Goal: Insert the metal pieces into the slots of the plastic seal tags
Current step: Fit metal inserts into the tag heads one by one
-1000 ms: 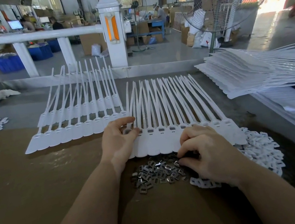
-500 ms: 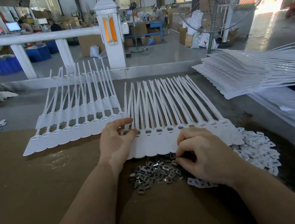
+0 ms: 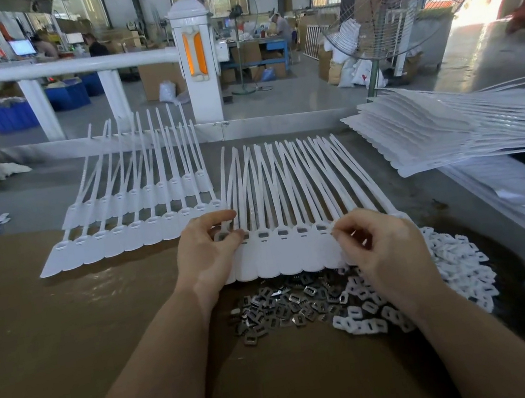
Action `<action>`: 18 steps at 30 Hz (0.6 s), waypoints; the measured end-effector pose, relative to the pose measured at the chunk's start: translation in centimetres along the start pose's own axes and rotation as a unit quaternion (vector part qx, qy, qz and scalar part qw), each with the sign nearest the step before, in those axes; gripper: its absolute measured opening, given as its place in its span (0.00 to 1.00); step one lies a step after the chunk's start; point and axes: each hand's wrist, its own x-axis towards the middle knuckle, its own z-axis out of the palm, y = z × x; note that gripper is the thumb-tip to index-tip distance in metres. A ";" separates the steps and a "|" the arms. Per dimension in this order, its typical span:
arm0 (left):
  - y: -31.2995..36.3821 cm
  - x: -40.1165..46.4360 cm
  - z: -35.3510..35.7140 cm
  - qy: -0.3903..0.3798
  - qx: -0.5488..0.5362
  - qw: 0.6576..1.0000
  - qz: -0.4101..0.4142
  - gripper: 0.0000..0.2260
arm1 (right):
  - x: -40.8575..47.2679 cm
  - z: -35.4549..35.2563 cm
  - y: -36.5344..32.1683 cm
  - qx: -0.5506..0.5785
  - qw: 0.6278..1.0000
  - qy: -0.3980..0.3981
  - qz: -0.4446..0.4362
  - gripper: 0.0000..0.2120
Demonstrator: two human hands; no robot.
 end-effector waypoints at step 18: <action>-0.2 0.0 0.0 -0.004 -0.017 1.000 -0.008 0.12 | 0.5 -0.3 1.6 0.052 0.982 0.060 0.171 0.04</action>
